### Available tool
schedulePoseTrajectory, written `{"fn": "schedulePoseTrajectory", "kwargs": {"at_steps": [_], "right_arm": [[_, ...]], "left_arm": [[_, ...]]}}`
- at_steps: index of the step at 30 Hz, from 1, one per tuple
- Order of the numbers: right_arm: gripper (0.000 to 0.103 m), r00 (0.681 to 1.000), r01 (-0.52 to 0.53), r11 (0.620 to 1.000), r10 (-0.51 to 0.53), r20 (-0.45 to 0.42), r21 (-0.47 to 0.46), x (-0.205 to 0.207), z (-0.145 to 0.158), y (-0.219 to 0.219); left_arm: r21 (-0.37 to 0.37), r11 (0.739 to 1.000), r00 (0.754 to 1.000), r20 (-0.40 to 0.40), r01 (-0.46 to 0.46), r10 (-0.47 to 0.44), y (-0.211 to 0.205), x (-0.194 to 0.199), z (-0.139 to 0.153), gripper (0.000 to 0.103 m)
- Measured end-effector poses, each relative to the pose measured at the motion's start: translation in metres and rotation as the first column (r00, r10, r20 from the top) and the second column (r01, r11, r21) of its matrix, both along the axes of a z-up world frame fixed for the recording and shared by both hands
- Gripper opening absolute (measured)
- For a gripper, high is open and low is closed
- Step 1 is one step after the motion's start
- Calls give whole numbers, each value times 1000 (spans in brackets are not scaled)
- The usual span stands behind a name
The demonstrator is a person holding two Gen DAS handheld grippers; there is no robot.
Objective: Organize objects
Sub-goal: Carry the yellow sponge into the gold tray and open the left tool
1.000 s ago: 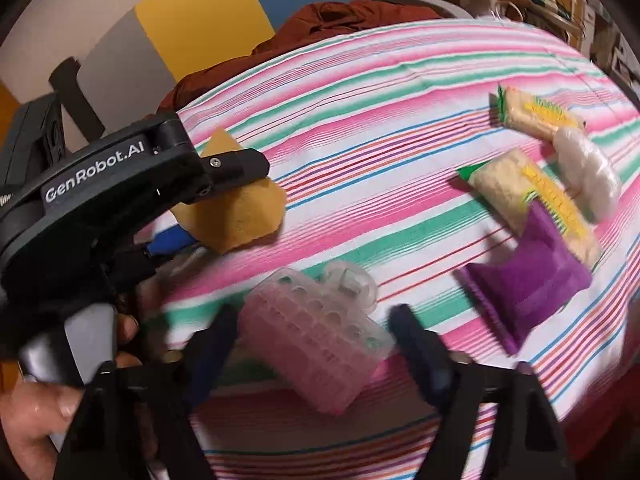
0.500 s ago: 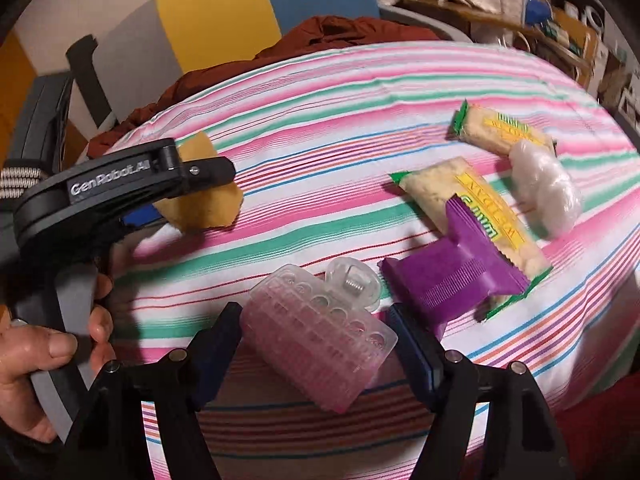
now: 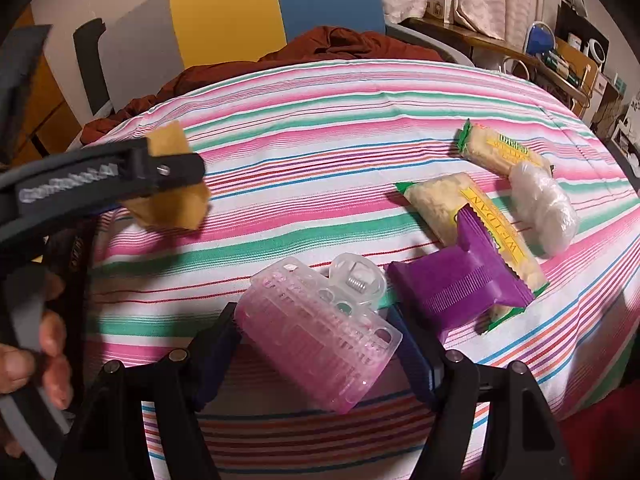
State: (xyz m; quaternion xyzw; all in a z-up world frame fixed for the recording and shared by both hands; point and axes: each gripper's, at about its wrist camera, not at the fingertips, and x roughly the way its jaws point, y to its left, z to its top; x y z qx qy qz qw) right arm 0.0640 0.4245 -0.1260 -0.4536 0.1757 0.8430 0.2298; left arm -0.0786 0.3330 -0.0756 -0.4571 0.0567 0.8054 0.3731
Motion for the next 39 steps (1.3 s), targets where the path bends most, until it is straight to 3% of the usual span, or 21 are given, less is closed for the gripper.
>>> {"fn": "schedulePoseTrajectory", "kwargs": {"at_steps": [21, 39], "right_arm": [[75, 998, -51, 995, 53, -24, 83, -1, 1, -19], [75, 994, -101, 988, 105, -23, 117, -8, 1, -32]], "left_arm": [[103, 991, 980, -170, -87, 104, -97, 46, 80, 70], [105, 963, 937, -225, -249, 267, -186, 44, 92, 70]]}}
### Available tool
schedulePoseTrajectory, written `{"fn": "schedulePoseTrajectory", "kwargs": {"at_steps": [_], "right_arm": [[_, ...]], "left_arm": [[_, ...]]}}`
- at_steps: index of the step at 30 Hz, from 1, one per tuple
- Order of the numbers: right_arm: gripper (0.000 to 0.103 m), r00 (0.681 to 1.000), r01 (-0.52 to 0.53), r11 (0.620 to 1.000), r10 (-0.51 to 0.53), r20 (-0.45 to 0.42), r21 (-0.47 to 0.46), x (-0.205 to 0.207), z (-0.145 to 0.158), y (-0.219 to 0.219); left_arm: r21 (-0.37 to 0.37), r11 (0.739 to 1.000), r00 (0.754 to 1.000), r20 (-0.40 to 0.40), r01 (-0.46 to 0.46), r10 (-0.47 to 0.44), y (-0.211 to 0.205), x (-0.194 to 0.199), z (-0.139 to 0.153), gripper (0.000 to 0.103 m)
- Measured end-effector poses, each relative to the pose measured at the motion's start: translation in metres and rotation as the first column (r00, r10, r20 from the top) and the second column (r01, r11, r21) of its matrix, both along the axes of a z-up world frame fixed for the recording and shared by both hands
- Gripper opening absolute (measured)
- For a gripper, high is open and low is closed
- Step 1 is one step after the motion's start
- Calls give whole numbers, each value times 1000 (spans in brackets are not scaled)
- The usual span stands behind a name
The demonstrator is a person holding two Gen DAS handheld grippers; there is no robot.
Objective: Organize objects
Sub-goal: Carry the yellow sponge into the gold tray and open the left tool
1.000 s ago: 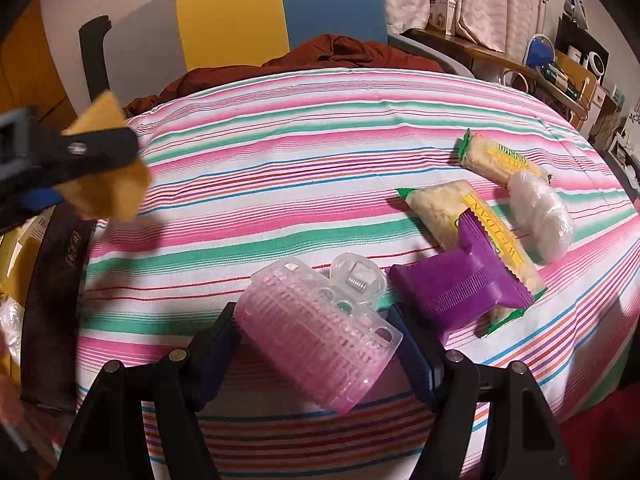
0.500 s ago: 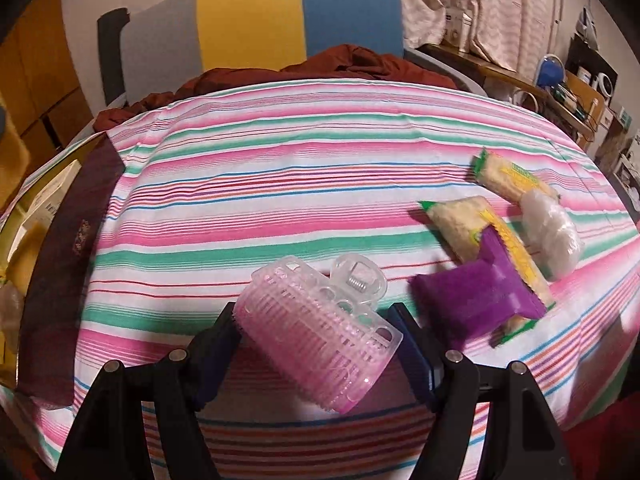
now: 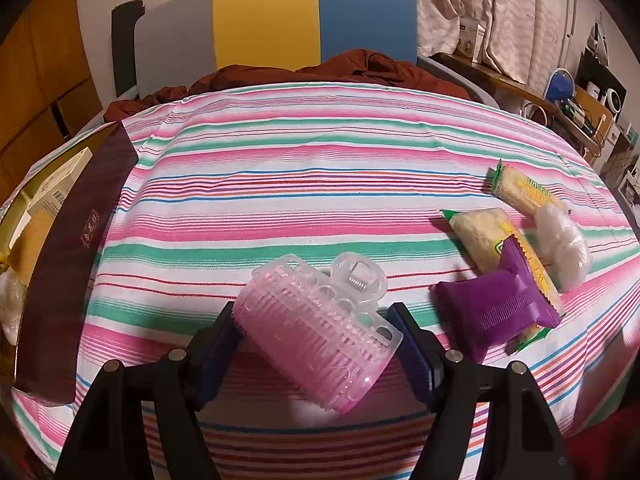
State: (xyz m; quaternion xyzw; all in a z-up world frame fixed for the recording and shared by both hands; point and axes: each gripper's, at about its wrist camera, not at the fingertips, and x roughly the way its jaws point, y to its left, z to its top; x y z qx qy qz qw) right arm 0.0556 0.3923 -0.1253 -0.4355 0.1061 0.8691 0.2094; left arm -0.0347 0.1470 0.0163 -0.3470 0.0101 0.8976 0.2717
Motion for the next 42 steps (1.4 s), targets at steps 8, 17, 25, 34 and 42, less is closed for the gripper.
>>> {"fn": "schedulePoseTrajectory", "kwargs": {"at_steps": [8, 17, 25, 34, 42], "right_arm": [[75, 1000, 1, 1000, -1, -4, 19, 0, -1, -2], [75, 1000, 2, 1000, -1, -12, 24, 0, -2, -4], [75, 1000, 3, 1000, -3, -19, 23, 0, -2, -5], [75, 1000, 1, 1000, 0, -15, 30, -2, -2, -7], [74, 1000, 5, 1000, -5, -6, 15, -6, 0, -6]], "left_arm": [[-8, 997, 997, 26, -73, 73, -41, -2, -17, 70], [9, 978, 973, 99, -210, 208, -125, -21, -37, 70], [-10, 967, 957, 141, -256, 255, -134, -55, -50, 71], [-81, 966, 951, 173, -245, 256, -107, -91, -69, 83], [-101, 956, 945, 155, -277, 290, -113, -89, -65, 103]]}}
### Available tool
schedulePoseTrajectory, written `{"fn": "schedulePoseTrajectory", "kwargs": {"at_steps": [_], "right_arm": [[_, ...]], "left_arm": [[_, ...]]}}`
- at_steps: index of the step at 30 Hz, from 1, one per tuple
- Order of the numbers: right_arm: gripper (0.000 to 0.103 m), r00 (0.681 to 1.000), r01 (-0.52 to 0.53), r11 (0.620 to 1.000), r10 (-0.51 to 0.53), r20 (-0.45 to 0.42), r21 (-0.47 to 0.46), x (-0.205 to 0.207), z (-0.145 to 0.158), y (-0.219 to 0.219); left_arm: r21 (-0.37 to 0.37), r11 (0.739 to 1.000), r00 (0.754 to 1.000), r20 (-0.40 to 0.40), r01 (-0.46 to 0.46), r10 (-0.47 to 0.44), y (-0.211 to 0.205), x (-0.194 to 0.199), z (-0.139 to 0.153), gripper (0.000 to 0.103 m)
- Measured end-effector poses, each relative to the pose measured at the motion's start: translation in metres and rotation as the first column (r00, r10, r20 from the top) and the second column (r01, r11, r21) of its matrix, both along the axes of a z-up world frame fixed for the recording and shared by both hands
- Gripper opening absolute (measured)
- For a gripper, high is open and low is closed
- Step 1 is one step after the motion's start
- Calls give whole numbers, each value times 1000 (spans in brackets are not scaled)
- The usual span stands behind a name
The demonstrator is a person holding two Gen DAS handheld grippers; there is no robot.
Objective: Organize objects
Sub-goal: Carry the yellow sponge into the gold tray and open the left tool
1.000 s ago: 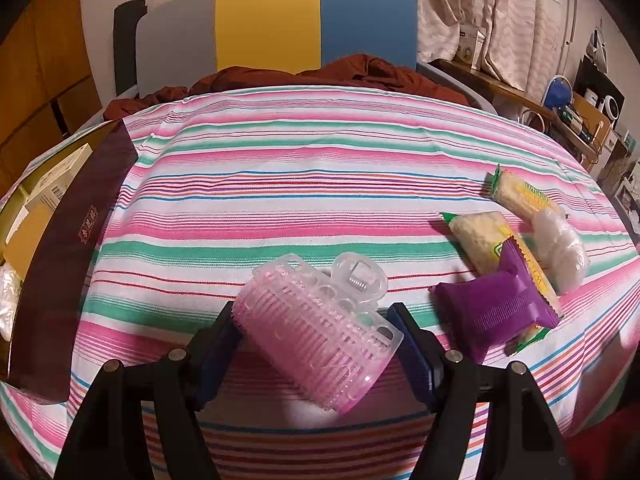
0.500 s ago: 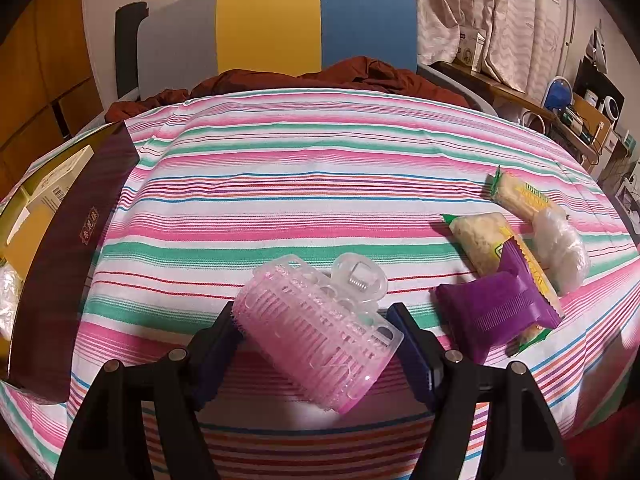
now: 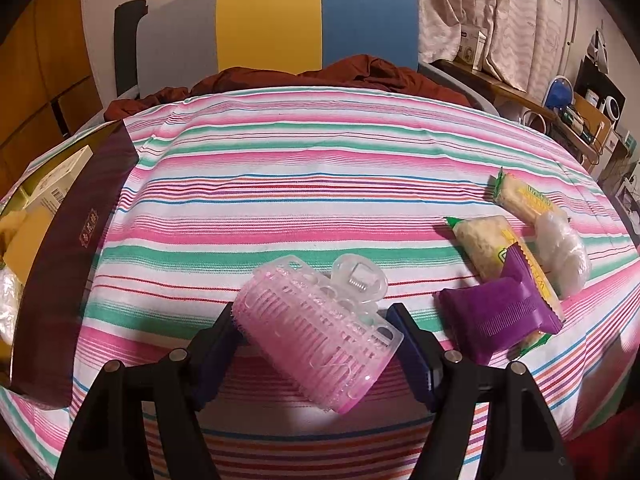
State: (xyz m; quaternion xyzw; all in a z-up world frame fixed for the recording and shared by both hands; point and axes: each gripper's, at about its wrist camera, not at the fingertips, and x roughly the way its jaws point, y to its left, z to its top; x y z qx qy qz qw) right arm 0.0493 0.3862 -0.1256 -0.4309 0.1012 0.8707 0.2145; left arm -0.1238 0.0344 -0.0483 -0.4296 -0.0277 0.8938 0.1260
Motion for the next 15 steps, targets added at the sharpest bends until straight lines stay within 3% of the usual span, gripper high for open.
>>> {"fn": "schedulePoseTrajectory", "kwargs": {"at_steps": [9, 15], "right_arm": [[74, 1000, -25, 998, 25, 6, -54, -4, 8, -5], [74, 975, -187, 982, 182, -129, -33, -5, 60, -53]], "left_arm": [[-15, 1000, 995, -99, -16, 14, -11, 33, 29, 103], [-12, 1000, 990, -140, -12, 11, -16, 48, 44, 103]]}}
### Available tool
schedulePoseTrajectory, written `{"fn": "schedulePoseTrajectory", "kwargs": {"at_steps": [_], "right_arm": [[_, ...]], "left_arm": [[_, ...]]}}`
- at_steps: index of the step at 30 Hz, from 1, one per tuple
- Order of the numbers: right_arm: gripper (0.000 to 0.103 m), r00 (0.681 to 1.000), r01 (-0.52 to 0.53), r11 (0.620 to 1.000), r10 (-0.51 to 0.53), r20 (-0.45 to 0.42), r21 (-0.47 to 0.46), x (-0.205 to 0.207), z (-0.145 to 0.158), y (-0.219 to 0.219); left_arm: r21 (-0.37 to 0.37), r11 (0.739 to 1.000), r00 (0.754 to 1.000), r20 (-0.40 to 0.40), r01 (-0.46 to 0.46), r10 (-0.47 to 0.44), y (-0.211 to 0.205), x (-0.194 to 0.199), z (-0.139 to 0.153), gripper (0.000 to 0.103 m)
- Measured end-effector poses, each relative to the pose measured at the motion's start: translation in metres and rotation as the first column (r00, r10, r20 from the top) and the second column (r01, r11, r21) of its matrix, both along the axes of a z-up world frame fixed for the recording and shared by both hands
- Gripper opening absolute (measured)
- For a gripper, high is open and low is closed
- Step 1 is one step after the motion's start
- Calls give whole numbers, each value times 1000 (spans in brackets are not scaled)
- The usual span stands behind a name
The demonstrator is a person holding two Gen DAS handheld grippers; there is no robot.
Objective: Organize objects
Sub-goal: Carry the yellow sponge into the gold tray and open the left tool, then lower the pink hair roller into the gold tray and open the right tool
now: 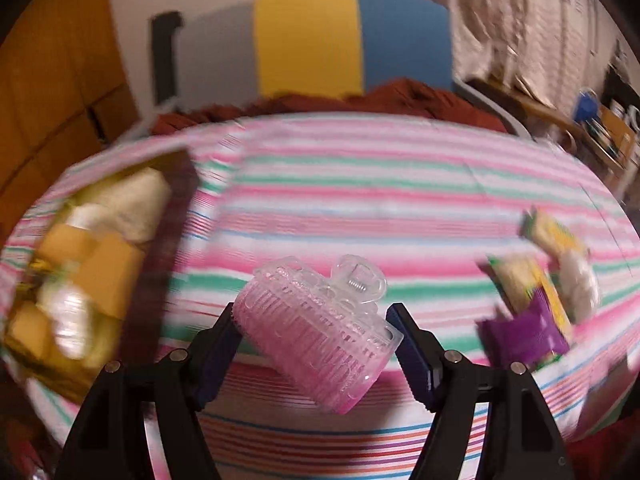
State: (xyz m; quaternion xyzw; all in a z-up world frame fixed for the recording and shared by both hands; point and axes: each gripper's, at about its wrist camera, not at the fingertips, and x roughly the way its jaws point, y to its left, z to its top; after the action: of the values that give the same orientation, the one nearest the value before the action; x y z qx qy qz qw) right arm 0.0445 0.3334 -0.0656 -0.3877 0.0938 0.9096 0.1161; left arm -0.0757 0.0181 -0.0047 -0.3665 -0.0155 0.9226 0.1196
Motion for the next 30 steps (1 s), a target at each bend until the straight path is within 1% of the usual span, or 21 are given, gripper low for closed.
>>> {"fn": "schedulePoseTrajectory", "kwargs": {"at_steps": [1, 2, 4, 6, 10, 11, 13, 18, 23, 24, 25, 28, 30], "right_arm": [[74, 999, -30, 1000, 30, -15, 1, -2, 6, -9], [74, 996, -84, 996, 84, -35, 4, -4, 15, -22], [74, 983, -176, 984, 177, -56, 22, -8, 26, -49], [74, 965, -258, 965, 260, -46, 40, -12, 29, -73], [75, 933, -359, 930, 359, 5, 77, -22, 25, -106], [75, 928, -372, 924, 372, 14, 91, -25, 23, -112], [75, 923, -385, 919, 384, 34, 81, -31, 18, -119], [75, 922, -384, 922, 381, 73, 42, -41, 5, -122], [76, 924, -373, 928, 371, 87, 10, -45, -4, -120], [78, 924, -375, 927, 374, 84, 0, -45, -5, -120], [83, 923, -376, 927, 375, 84, -11, -45, -6, -119], [84, 919, -382, 923, 385, 83, -43, -45, -8, -119], [84, 925, -370, 928, 372, 80, -38, -44, -6, -119]], "left_arm": [[3, 1000, 1000, -2, 5, -5, 0, 2, 1, 103], [-3, 1000, 1000, -1, 7, -7, 1, 4, 1, 103], [-7, 1000, 1000, 4, 12, -12, 1, 5, 0, 103], [-2, 1000, 1000, 6, 12, -12, -1, 8, 0, 103], [1, 1000, 1000, 5, 10, -10, -4, 10, 1, 103], [1, 1000, 1000, 3, 10, -10, -5, 12, 1, 103], [2, 1000, 1000, 1, 8, -8, -7, 13, 2, 103], [6, 1000, 1000, 2, -6, 6, -13, 15, 1, 103], [21, 1000, 1000, 17, -16, 15, -19, 16, -4, 103], [22, 1000, 1000, 18, -17, 16, -20, 17, -5, 103], [20, 1000, 1000, 19, -19, 18, -21, 17, -6, 103], [23, 999, 999, 26, -25, 25, -25, 18, -9, 103], [24, 999, 999, 28, -35, 34, -27, 19, -10, 103]]}}
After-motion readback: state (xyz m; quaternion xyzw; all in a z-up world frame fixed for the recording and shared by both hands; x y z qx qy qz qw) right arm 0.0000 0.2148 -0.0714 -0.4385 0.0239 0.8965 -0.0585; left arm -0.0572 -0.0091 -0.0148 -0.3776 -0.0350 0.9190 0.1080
